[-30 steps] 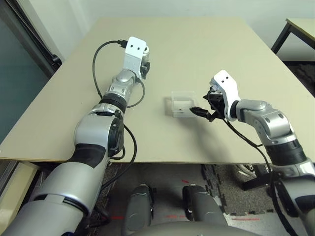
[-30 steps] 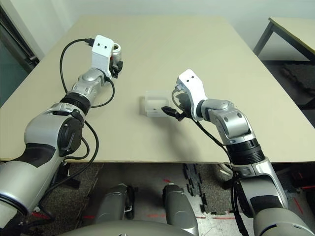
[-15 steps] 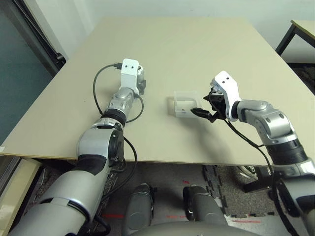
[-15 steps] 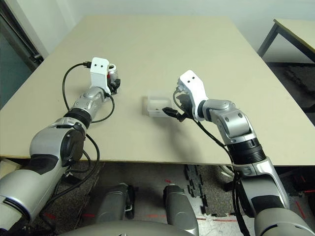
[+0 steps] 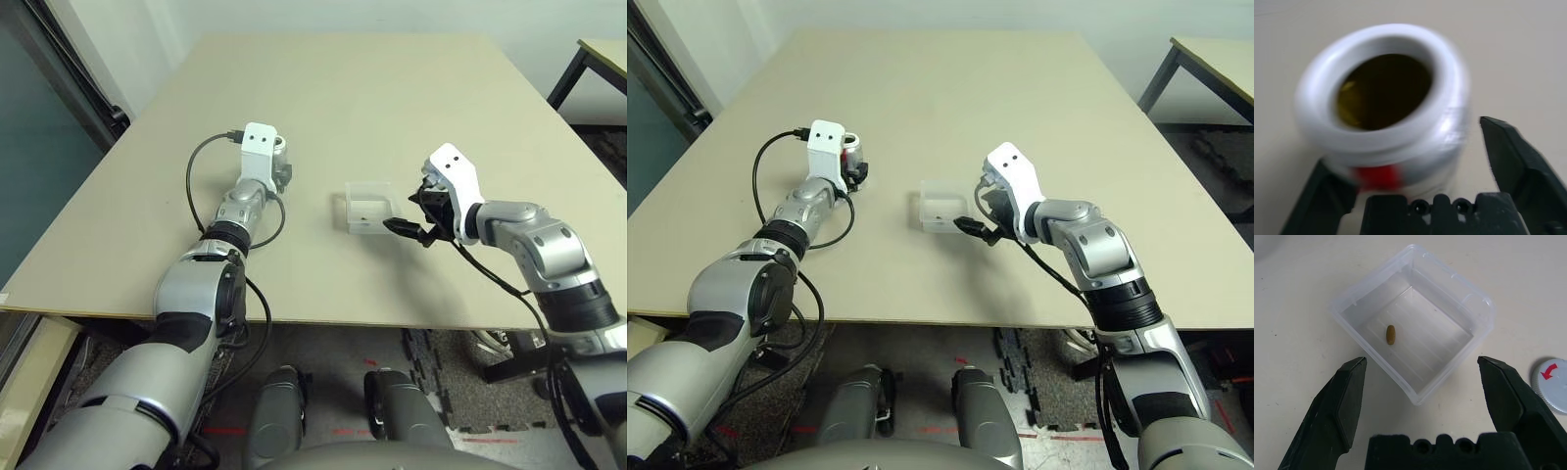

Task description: Pour the medicine from the bottle into the box.

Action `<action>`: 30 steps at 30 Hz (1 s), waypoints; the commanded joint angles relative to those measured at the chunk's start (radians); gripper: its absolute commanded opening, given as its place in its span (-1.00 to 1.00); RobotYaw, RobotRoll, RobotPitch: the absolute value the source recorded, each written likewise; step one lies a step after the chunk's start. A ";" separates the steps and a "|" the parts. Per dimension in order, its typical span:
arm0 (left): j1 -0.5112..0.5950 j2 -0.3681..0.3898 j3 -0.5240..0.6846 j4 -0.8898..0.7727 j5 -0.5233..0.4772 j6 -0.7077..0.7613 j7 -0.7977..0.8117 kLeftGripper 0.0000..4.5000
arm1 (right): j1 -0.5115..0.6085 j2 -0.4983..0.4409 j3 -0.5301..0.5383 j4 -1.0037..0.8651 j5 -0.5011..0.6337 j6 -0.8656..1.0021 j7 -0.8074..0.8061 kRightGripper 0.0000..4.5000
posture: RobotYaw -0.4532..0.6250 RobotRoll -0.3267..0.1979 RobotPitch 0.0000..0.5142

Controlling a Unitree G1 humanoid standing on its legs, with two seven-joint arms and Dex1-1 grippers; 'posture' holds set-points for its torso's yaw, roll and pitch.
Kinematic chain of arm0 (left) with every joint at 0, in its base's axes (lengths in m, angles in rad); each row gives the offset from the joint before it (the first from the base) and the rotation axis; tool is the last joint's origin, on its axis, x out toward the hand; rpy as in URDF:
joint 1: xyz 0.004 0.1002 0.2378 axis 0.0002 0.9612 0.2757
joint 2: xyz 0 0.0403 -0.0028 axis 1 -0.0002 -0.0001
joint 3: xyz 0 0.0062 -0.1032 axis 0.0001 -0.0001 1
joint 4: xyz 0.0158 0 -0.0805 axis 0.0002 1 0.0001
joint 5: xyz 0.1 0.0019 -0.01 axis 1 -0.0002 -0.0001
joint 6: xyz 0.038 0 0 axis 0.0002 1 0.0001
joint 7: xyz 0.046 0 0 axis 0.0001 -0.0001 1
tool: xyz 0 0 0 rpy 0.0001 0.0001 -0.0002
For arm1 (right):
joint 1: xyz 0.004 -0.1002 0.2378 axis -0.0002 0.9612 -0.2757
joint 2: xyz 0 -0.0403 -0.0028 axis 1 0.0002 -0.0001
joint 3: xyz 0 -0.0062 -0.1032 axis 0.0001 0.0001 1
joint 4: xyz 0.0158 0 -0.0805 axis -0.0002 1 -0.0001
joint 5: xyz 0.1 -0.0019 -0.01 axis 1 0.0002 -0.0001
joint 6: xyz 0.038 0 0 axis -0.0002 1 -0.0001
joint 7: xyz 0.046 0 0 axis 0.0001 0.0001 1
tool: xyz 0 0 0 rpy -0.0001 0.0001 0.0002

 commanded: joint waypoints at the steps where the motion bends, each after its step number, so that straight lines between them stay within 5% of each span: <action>1: 0.012 -0.006 -0.004 -0.002 -0.009 0.003 -0.010 0.99 | 0.000 -0.005 0.007 -0.004 -0.002 0.008 0.005 1.00 | -0.20 0.25 -0.67; 30: 0.124 -0.011 -0.009 -0.161 -0.065 0.011 -0.055 0.99 | 0.005 0.008 0.000 -0.003 0.006 0.007 0.004 1.00 | -0.10 0.25 -0.64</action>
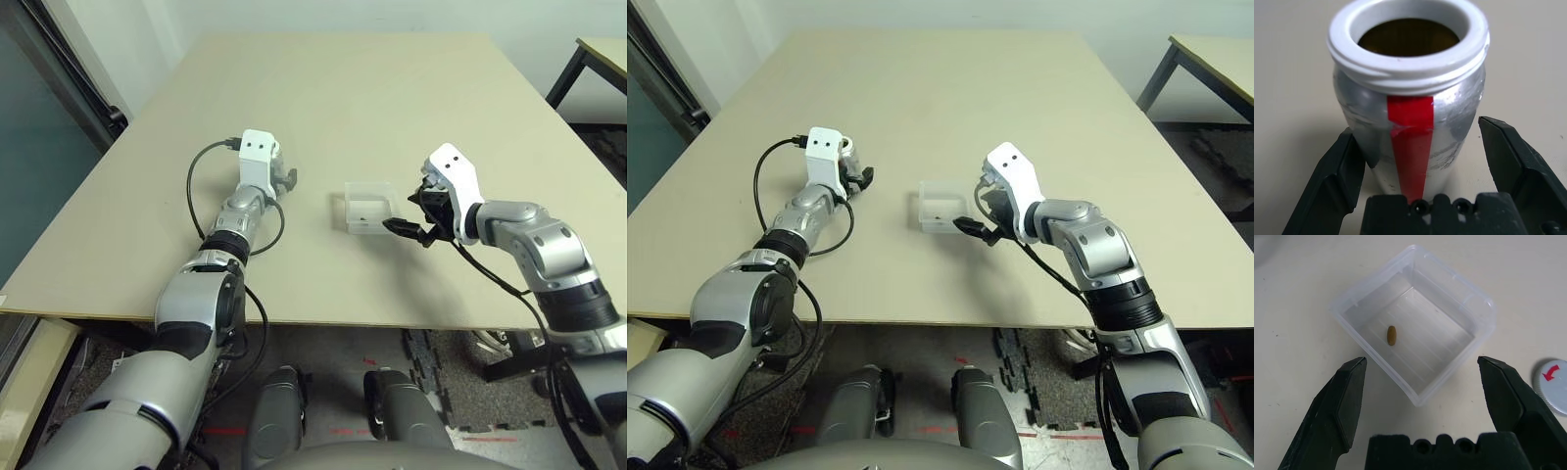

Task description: Pour the medicine from the bottle into the box.

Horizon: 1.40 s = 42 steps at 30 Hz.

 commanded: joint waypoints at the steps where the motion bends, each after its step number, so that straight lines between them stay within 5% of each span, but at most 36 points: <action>1: 0.040 0.002 -0.011 -0.061 -0.018 0.028 -0.013 0.99 | 0.007 0.006 0.000 -0.005 0.006 0.008 -0.001 1.00 | -0.09 0.25 -0.64; 8: 0.167 -0.003 -0.034 -0.326 -0.049 0.143 -0.029 0.99 | 0.019 0.003 -0.007 -0.022 0.011 0.016 -0.002 1.00 | -0.09 0.25 -0.63; 19: 0.535 -0.028 -0.098 -1.146 -0.138 0.616 -0.031 0.99 | 0.051 -0.017 -0.042 -0.069 0.028 0.051 -0.015 1.00 | -0.06 0.25 -0.55; 27: 0.710 0.090 -0.034 -1.606 -0.225 0.857 -0.048 0.99 | 0.102 0.028 -0.278 -0.191 0.146 0.048 -0.084 1.00 | 0.03 0.25 -0.54; 32: 0.680 0.209 0.121 -1.512 -0.252 0.707 -0.086 0.99 | 0.138 0.128 -0.510 -0.152 0.126 -0.163 -0.294 1.00 | 0.07 0.25 -0.57; 39: 0.625 0.266 0.188 -1.191 -0.221 0.349 -0.109 0.99 | 0.183 0.128 -0.591 0.125 0.004 -0.530 -0.460 1.00 | 0.08 0.25 -0.62; 42: 0.563 0.298 0.199 -0.931 -0.199 0.169 -0.113 0.99 | 0.170 0.124 -0.612 0.303 -0.028 -0.666 -0.530 1.00 | 0.08 0.25 -0.64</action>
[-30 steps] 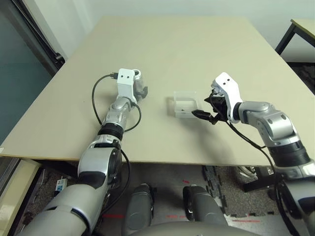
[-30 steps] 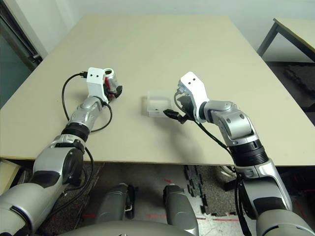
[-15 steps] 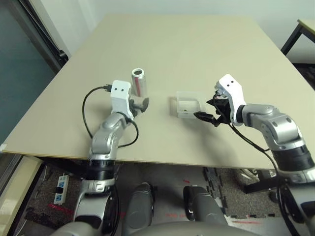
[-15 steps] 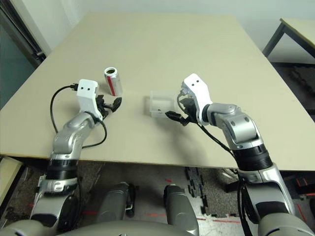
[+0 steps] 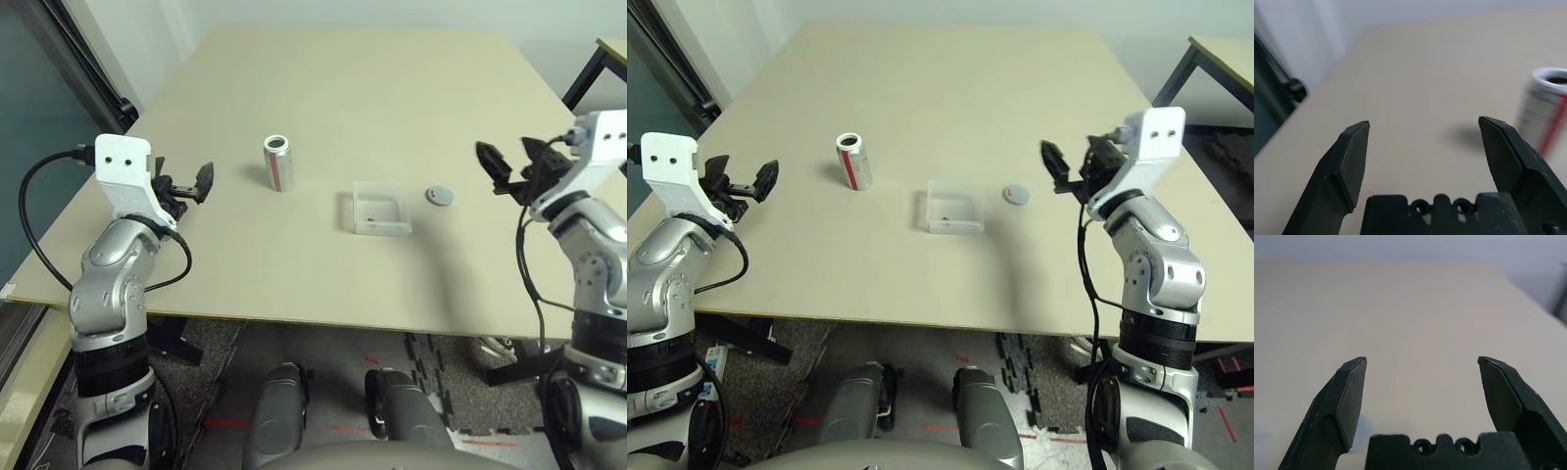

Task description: Pour the medicine from the bottle into the box.

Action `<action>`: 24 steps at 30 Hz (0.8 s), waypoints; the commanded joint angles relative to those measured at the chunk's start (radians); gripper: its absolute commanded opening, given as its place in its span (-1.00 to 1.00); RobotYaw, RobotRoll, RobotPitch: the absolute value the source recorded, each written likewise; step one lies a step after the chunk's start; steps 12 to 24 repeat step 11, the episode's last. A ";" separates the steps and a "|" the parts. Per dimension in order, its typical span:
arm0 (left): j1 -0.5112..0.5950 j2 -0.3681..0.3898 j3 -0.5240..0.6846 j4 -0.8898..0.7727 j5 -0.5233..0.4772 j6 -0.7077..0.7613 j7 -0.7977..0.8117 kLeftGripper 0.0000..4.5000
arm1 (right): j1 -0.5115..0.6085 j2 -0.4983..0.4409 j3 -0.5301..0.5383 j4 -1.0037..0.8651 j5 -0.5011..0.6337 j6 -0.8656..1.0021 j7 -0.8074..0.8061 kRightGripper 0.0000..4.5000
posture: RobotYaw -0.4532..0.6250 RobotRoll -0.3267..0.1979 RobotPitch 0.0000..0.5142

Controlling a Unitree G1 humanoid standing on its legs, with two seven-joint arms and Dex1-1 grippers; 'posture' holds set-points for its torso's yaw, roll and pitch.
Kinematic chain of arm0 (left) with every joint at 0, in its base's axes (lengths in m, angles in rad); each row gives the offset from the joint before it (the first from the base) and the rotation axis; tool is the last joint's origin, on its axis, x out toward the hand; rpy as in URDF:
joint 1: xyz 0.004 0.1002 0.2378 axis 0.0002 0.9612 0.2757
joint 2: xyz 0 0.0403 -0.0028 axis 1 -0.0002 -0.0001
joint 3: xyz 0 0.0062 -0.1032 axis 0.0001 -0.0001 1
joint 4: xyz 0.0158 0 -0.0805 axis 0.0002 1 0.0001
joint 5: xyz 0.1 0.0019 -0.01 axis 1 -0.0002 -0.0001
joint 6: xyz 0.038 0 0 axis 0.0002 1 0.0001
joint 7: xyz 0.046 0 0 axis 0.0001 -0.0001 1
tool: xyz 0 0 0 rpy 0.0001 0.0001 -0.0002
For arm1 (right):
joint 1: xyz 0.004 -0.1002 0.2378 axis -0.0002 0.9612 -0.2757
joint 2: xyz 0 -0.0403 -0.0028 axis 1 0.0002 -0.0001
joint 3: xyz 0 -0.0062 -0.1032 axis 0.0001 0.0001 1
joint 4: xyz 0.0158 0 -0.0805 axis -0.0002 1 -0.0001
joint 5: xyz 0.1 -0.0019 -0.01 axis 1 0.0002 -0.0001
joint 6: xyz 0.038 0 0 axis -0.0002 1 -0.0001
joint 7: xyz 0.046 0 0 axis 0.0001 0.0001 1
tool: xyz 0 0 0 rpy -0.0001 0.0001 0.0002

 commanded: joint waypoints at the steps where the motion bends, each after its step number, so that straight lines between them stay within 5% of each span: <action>1: -0.064 0.040 0.009 0.274 0.038 -0.198 -0.010 0.99 | -0.016 -0.009 -0.034 0.197 -0.040 -0.164 -0.073 1.00 | 0.07 0.25 -0.62; 11: -0.243 0.085 -0.034 0.914 0.111 -0.563 0.031 0.99 | -0.098 -0.025 -0.037 0.670 -0.027 -0.464 -0.055 1.00 | 0.08 0.25 -0.60; 24: -0.243 0.085 -0.034 0.914 0.111 -0.563 0.031 0.99 | -0.098 -0.025 -0.037 0.670 -0.027 -0.464 -0.055 1.00 | 0.08 0.25 -0.60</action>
